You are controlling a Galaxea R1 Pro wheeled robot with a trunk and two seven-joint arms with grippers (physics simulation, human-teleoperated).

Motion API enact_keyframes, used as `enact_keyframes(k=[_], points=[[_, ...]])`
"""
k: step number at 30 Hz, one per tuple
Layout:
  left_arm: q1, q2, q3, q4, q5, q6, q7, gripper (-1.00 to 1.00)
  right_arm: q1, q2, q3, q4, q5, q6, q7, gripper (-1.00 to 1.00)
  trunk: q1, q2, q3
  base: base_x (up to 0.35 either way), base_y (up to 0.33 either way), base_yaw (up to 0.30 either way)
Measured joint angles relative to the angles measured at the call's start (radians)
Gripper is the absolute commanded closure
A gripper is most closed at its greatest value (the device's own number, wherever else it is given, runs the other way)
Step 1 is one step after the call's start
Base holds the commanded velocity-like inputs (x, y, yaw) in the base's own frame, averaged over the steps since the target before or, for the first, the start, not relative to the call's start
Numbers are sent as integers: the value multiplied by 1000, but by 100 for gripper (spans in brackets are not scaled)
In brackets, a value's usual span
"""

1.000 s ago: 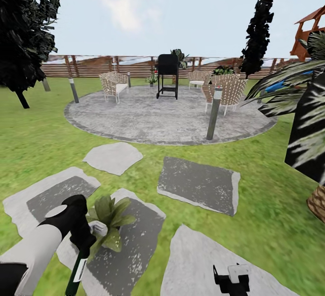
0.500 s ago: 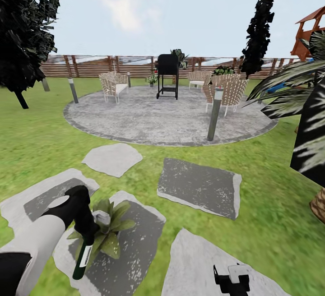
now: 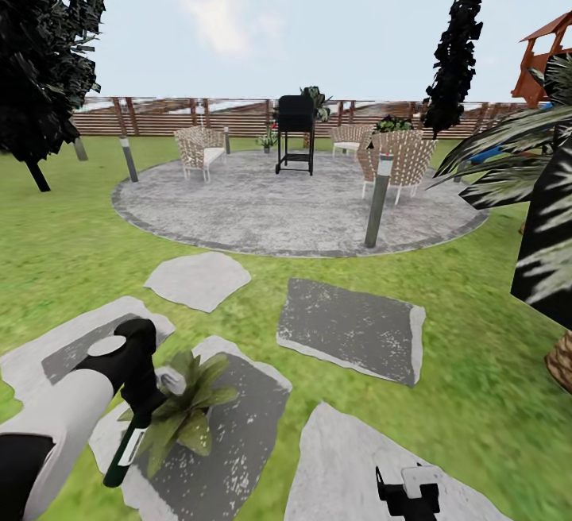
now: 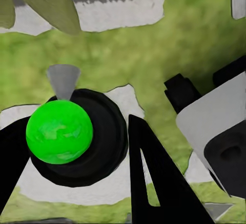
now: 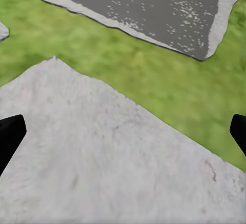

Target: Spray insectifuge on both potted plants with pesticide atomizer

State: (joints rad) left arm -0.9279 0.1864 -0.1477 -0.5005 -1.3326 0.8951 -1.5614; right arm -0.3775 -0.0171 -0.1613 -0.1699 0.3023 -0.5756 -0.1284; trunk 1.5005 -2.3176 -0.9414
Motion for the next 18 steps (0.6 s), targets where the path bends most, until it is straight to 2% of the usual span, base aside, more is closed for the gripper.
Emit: enact_keyframes(k=[3, 7, 11, 14, 18], points=[[5, 2, -1, 7, -3, -23, 0, 100, 1, 0, 0, 0, 0, 0, 0, -100, 0, 0, 0, 0, 0, 0], [10, -9, 0, 1, -3, -31, 0, 100, 0, 0, 0, 0, 0, 0, 0, -100, 0, 0, 0, 6, 0, 0], [4, -20, 5, -3, 0, -30, 0, 100, 0, 0, 0, 0, 0, 0, 0, -100, 0, 0, 0, 181, -22, 4], [2, -26, 5, -4, -1, -30, 0, 100, 0, 0, 0, 0, 0, 0, -1, -100, 0, 0, 0, 230, -81, 128], [1, -36, 6, -4, 1, -31, 0, 100, 0, 0, 0, 0, 0, 0, -1, -100, 0, 0, 0, 58, -22, 181]])
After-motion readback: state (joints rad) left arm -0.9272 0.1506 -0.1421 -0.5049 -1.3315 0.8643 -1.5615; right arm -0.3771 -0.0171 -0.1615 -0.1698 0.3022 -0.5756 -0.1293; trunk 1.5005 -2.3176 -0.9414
